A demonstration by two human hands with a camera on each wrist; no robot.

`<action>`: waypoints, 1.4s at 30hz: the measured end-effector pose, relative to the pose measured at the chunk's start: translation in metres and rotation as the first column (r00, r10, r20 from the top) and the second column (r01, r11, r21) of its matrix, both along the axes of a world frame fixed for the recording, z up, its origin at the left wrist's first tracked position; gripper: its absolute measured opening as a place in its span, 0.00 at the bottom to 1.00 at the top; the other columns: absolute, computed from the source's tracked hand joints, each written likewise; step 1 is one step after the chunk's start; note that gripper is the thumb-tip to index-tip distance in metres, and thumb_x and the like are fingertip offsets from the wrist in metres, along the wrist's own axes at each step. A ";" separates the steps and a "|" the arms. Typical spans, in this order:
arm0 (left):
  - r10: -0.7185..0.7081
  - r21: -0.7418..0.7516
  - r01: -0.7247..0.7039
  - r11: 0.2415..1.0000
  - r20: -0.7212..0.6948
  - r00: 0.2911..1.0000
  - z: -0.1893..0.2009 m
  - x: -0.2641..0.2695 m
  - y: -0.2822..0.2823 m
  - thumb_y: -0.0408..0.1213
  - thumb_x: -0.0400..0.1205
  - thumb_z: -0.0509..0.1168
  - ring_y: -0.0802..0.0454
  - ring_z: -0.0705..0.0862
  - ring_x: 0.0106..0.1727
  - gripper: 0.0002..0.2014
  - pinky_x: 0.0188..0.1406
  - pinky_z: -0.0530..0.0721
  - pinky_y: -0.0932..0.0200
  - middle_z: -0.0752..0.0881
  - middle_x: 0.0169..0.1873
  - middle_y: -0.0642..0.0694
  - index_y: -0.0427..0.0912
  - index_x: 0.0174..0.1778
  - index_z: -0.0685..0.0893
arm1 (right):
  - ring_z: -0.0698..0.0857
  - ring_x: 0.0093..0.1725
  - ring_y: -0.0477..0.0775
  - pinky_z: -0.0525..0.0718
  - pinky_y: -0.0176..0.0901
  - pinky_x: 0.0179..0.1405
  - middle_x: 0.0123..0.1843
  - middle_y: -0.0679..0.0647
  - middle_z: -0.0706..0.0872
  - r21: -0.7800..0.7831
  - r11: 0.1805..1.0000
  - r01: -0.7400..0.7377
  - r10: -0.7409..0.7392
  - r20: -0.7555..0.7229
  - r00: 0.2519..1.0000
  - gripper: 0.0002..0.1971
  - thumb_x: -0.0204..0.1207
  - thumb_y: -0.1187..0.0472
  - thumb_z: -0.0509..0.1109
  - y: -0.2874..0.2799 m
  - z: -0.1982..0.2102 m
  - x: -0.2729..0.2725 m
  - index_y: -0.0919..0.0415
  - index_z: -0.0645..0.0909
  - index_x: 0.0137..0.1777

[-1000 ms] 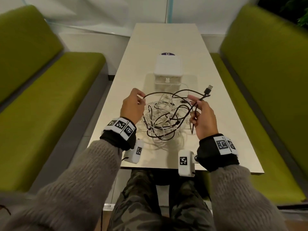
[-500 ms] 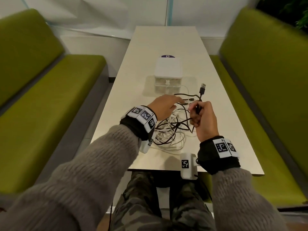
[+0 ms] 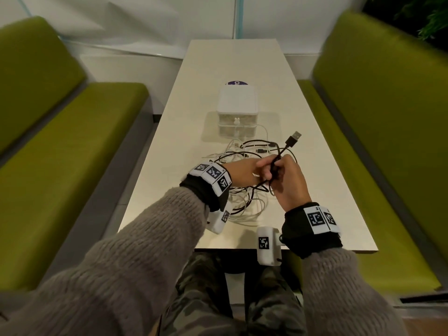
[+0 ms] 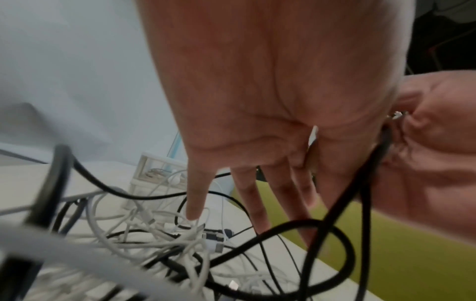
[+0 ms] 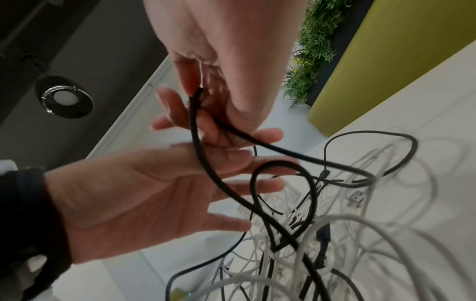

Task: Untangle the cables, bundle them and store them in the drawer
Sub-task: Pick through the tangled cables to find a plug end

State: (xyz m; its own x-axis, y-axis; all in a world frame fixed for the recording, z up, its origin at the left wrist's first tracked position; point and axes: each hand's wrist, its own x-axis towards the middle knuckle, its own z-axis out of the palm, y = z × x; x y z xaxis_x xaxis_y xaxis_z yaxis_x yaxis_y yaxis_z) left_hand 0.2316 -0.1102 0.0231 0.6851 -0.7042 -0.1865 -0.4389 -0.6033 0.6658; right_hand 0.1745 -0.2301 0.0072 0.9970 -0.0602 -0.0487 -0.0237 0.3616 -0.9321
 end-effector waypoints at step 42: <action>0.764 -0.394 -0.704 0.590 -0.011 0.646 -0.039 -0.046 0.079 0.44 0.76 0.72 0.53 0.79 0.46 0.16 0.42 0.78 0.67 0.82 0.50 0.46 0.43 0.56 0.81 | 0.58 0.25 0.47 0.60 0.37 0.20 0.26 0.46 0.64 0.267 0.873 0.407 -0.460 0.178 0.870 0.16 0.87 0.50 0.50 -0.025 0.066 -0.055 0.51 0.68 0.37</action>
